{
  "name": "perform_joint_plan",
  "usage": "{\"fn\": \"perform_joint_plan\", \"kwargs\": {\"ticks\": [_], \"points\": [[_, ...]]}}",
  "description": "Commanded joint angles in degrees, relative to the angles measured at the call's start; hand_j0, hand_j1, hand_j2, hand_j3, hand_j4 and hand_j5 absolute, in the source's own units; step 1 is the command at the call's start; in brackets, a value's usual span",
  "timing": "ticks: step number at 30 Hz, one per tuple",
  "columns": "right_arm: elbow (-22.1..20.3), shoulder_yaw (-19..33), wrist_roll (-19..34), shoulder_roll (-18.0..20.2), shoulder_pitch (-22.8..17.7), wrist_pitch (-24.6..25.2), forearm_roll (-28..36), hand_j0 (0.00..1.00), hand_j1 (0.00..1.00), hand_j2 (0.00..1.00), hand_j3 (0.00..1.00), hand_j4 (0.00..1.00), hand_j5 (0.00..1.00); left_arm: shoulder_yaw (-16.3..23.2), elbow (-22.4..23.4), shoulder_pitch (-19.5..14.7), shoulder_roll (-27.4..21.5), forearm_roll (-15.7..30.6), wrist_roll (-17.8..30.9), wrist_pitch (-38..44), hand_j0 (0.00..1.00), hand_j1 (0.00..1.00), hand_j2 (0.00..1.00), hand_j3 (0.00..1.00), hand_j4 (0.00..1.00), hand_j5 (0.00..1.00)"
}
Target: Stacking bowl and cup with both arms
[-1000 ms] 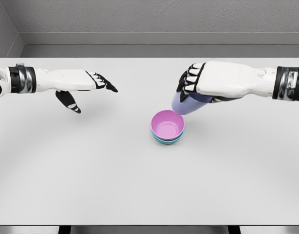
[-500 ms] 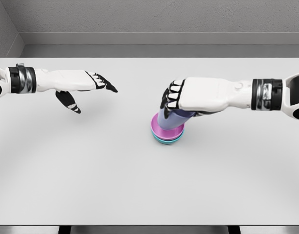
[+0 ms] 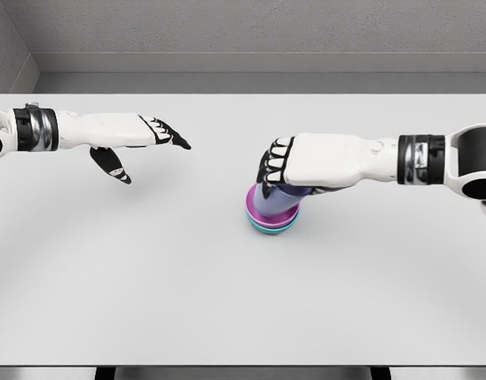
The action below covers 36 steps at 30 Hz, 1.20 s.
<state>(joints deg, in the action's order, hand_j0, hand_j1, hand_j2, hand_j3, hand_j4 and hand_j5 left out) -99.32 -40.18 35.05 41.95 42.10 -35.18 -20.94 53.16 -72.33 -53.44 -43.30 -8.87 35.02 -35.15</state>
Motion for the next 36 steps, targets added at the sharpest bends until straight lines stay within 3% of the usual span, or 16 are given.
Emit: {"fn": "perform_joint_plan", "kwargs": {"ticks": [1,23,25,29,35,36], "points": [[0.4,-0.1,0.0,-0.2,0.0,0.2,0.1,0.53,0.53,0.53,0.53,0.53,0.53,-0.1,0.0,0.0,0.0,0.3,0.0,0.1,1.00,1.00,1.00,1.00,1.00,1.00],[0.9,-1.2,0.0,-0.4,-0.6,0.2,-1.2,0.54,0.54,0.54,0.54,0.54,0.54,-0.1,0.0,0.0,0.0,0.3,0.0,0.1,1.00,1.00,1.00,1.00,1.00,1.00],[0.9,-1.2,0.0,-1.0,-0.6,0.2,-2.1,0.60,0.60,0.60,0.60,0.60,0.60,-0.1,0.0,0.0,0.0,0.3,0.0,0.1,1.00,1.00,1.00,1.00,1.00,1.00],[0.9,-1.3,0.0,-1.3,-0.6,0.2,-2.2,1.00,1.00,1.00,1.00,1.00,1.00,-0.1,0.0,0.0,0.0,0.3,0.0,0.1,1.00,1.00,1.00,1.00,1.00,1.00],[0.8,-0.9,0.0,-1.5,-0.5,0.2,-2.0,1.00,1.00,1.00,1.00,1.00,1.00,-0.1,0.0,0.0,0.0,0.3,0.0,0.1,1.00,1.00,1.00,1.00,1.00,1.00],[0.8,1.6,0.0,-1.3,-0.5,0.2,-1.9,1.00,1.00,1.00,1.00,1.00,1.00,-0.1,0.0,0.0,0.0,0.3,0.0,0.1,1.00,1.00,1.00,1.00,1.00,1.00]]}}
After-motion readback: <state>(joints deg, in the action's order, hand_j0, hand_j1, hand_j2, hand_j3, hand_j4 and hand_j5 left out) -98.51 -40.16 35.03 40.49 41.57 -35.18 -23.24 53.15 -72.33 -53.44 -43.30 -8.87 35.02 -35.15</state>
